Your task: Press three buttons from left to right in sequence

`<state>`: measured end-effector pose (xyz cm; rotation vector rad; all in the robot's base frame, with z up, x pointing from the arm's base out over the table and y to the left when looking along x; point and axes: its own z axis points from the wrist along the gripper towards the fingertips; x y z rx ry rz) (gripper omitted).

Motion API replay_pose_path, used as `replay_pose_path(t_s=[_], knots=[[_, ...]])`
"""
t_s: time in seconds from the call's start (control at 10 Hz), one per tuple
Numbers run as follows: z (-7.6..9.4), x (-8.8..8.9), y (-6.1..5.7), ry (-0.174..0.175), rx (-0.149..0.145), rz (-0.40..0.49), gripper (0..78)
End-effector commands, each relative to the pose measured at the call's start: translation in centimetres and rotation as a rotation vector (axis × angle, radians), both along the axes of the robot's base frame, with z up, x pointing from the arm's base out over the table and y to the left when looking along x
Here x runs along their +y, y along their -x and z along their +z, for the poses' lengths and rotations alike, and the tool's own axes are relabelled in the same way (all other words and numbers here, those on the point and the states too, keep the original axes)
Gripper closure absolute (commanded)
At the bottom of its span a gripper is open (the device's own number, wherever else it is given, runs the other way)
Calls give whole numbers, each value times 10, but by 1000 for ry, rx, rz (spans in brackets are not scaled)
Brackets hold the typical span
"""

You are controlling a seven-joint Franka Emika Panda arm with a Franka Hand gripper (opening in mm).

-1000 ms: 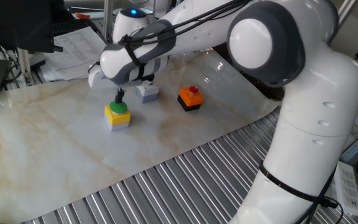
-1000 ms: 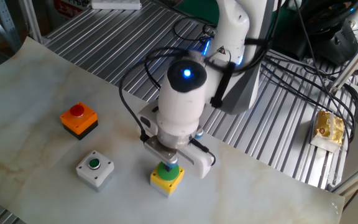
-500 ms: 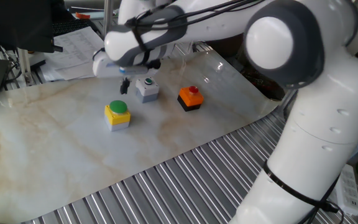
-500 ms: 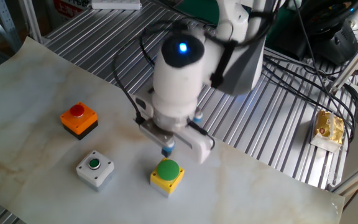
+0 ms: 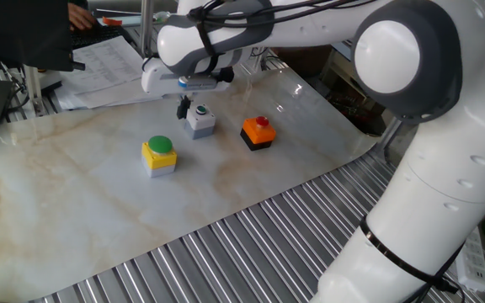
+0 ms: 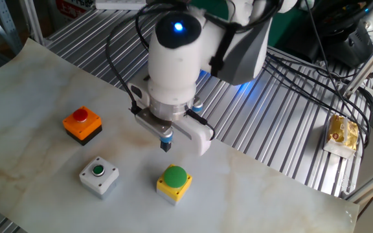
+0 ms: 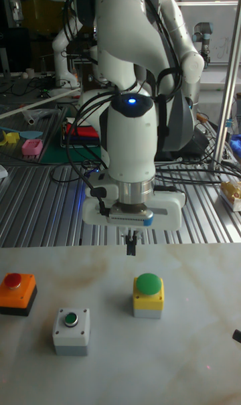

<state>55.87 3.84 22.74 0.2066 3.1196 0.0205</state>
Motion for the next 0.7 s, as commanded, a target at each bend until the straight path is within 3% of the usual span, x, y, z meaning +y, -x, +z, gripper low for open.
replay_pose_path(t_s=[0.1,0.7], knots=[[17,-16,-6,7,12,30,764],[18,-22,-7,4,20,37,764]])
